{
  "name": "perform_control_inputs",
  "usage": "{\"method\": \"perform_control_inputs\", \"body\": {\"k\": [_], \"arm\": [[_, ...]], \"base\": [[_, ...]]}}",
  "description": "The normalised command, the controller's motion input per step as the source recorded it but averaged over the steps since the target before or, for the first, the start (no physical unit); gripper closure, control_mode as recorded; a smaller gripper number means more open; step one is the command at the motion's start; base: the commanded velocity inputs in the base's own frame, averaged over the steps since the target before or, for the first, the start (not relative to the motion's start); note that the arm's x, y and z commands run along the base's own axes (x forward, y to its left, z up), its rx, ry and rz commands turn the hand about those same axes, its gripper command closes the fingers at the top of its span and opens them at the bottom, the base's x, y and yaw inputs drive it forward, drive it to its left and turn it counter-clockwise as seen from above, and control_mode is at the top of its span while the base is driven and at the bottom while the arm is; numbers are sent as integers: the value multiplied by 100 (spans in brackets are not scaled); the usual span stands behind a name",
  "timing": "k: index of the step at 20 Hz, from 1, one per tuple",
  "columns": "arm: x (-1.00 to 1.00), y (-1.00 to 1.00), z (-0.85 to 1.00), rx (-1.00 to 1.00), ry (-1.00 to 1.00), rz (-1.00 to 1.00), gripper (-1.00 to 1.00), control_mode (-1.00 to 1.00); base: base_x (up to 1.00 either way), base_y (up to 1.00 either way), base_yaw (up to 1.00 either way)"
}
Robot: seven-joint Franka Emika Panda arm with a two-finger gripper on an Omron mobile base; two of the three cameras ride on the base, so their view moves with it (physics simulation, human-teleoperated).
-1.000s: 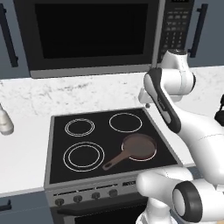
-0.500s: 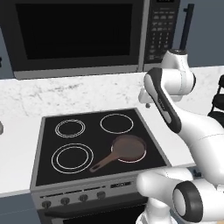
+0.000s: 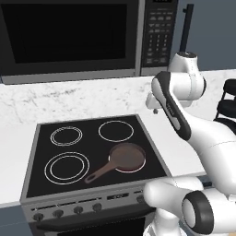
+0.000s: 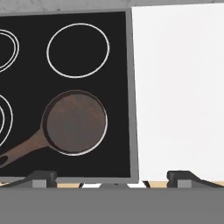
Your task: Turn off the front right burner of the stove.
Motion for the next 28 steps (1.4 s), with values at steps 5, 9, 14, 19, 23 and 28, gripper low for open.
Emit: {"method": "perform_control_inputs", "body": {"k": [5,9,14,19,23,28], "arm": [[0,0,0,0,0,0,-100,-100],[-6,0,0,0,0,0,-100,-100],[-39,15,-4,0,0,3,-100,-100],[-83,78,-25,-15,0,20,-100,-100],[-90,100,-41,-28,0,34,-100,-100],[-97,100,-47,-32,0,35,-100,-100]], "base": [[0,-12,0],[0,0,0],[0,0,0],[0,0,0],[0,0,0],[0,0,0]]}}
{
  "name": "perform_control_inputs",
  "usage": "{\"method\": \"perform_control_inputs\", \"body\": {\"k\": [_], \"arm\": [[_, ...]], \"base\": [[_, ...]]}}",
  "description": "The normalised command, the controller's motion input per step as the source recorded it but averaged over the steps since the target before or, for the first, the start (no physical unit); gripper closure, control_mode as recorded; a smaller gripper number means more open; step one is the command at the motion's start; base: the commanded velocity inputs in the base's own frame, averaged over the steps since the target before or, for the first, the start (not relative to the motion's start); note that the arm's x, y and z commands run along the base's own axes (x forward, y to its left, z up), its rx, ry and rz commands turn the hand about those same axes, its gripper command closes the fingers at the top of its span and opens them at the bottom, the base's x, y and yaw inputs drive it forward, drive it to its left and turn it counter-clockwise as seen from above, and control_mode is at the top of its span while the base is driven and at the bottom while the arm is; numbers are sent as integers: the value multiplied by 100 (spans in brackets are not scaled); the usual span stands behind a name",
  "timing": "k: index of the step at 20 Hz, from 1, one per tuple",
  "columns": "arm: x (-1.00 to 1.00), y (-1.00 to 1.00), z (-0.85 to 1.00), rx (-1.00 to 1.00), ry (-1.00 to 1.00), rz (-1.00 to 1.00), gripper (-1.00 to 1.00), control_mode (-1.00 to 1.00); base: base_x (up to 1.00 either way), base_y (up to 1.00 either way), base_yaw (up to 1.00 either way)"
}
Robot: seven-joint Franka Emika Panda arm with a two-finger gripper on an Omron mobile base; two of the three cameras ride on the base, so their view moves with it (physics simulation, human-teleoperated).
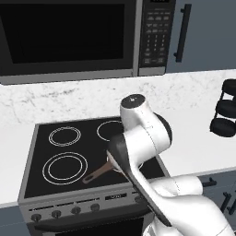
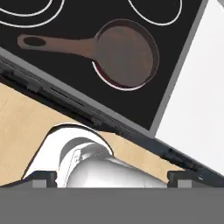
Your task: Turn off the front right burner of the stove.
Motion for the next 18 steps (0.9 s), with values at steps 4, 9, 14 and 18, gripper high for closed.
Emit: {"method": "perform_control_inputs", "body": {"k": [4,9,14,18], "arm": [[-95,100,-69,-43,-11,34,-100,-100],[-85,87,-79,-48,-29,38,-100,-100],[-37,59,-85,-40,-27,35,-100,-100],[15,5,-43,-11,-31,8,-100,-100]], "base": [[0,0,0],[0,0,0],[0,0,0],[0,0,0]]}}
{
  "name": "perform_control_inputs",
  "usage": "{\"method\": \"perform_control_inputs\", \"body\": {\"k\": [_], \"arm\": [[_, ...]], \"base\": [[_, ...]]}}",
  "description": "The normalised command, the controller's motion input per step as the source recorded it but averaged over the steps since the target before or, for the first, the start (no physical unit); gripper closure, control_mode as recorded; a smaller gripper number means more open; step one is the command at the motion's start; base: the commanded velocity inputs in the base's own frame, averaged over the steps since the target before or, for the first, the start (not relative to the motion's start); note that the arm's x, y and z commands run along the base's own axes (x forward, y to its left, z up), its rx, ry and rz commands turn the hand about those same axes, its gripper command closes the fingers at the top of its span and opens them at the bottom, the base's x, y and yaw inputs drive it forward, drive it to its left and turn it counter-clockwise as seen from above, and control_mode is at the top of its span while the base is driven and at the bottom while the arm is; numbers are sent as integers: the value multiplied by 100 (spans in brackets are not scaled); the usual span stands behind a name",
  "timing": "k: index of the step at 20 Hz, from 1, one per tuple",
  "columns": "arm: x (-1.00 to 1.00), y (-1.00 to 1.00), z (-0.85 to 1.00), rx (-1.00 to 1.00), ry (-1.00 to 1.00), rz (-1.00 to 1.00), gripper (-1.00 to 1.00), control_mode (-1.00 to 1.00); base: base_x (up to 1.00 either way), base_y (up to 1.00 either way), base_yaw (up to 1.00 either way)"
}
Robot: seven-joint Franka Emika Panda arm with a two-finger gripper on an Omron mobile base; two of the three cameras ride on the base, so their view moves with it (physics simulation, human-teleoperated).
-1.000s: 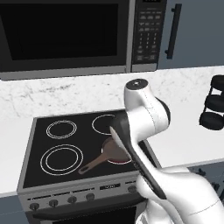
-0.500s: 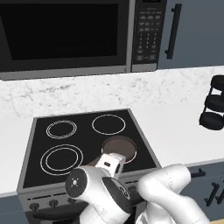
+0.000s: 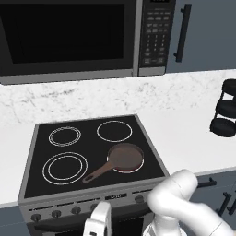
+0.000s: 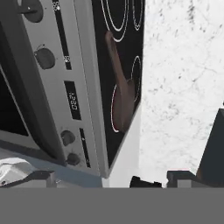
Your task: Turn off the front right burner of the stove.
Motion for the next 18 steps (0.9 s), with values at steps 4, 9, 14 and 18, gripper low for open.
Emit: {"method": "perform_control_inputs", "body": {"k": [4,9,14,18], "arm": [[23,0,-29,-1,-19,0,-100,-100],[19,0,-26,0,-19,0,-100,-100],[24,3,-16,-2,-10,0,-100,-100],[27,7,-6,-3,-8,0,-100,-100]], "base": [[0,0,0],[0,0,0],[0,0,0],[0,0,0]]}}
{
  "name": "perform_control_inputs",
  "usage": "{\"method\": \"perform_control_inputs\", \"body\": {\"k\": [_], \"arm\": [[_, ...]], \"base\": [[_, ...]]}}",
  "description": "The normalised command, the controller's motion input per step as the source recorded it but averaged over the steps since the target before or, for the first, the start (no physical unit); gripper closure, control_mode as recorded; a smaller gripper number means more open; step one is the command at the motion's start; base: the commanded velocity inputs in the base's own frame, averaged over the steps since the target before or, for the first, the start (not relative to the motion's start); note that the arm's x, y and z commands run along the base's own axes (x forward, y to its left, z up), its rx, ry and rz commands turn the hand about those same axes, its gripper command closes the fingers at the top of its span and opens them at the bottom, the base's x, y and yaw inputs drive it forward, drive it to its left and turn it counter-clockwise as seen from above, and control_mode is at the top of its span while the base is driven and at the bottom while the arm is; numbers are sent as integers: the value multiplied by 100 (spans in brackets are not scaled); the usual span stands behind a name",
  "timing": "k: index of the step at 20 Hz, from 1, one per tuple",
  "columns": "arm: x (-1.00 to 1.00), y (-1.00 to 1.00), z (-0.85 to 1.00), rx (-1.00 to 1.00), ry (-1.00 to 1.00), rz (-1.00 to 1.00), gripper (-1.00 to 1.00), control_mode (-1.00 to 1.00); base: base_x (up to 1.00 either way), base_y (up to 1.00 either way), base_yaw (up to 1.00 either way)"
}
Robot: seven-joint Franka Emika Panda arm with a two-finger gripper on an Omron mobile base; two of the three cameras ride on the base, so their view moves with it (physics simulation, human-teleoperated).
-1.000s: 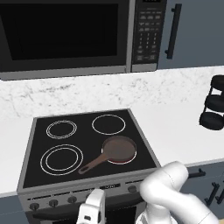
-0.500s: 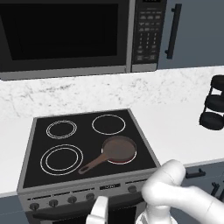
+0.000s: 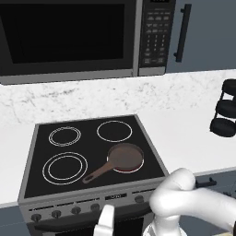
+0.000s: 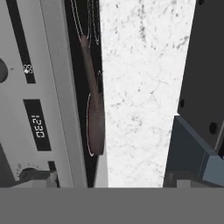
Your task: Turn off the front right burner of the stove.
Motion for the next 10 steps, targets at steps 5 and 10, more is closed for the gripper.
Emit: {"method": "perform_control_inputs", "body": {"k": [5,10], "arm": [[9,10,-22,-6,-1,0,-100,-100],[0,2,-40,-6,0,0,-100,-100]], "base": [[0,0,0],[0,0,0]]}}
